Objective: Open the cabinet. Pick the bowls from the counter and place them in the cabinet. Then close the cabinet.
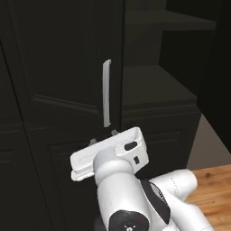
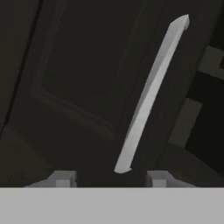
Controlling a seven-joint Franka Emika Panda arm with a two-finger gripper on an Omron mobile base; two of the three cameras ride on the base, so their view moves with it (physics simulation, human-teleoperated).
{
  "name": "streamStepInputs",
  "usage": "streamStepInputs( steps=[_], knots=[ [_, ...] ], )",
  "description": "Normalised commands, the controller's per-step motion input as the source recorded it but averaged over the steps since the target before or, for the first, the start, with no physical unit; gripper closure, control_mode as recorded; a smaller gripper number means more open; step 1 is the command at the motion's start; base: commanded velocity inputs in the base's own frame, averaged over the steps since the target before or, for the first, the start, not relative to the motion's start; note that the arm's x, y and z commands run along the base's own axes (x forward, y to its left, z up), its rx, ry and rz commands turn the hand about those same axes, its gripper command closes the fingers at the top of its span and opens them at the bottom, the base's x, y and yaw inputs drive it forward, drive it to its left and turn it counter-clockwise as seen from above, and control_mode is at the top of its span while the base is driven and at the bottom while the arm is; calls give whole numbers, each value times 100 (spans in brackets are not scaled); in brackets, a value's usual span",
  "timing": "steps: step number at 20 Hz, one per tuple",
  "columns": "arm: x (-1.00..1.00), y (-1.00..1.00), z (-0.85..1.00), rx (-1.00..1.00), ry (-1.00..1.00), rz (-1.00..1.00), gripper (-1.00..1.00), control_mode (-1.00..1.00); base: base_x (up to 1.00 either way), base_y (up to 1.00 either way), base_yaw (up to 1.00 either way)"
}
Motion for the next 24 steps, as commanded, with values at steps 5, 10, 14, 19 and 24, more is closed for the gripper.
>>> streamStepInputs(
  steps=[5, 10, 14, 19, 24],
  knots=[
    [-68, -100, 16, 32, 12, 14, -100, -100, 0, 0, 0],
    [-13, -93, 23, 26, 36, 20, -100, -100, 0, 0, 0],
    [40, -57, 6, 13, 35, 29, -100, -100, 0, 0, 0],
    [66, -50, 0, 8, 17, 26, -100, -100, 0, 0, 0],
    [50, -48, 0, 4, 0, 16, -100, -100, 0, 0, 0]
  ],
)
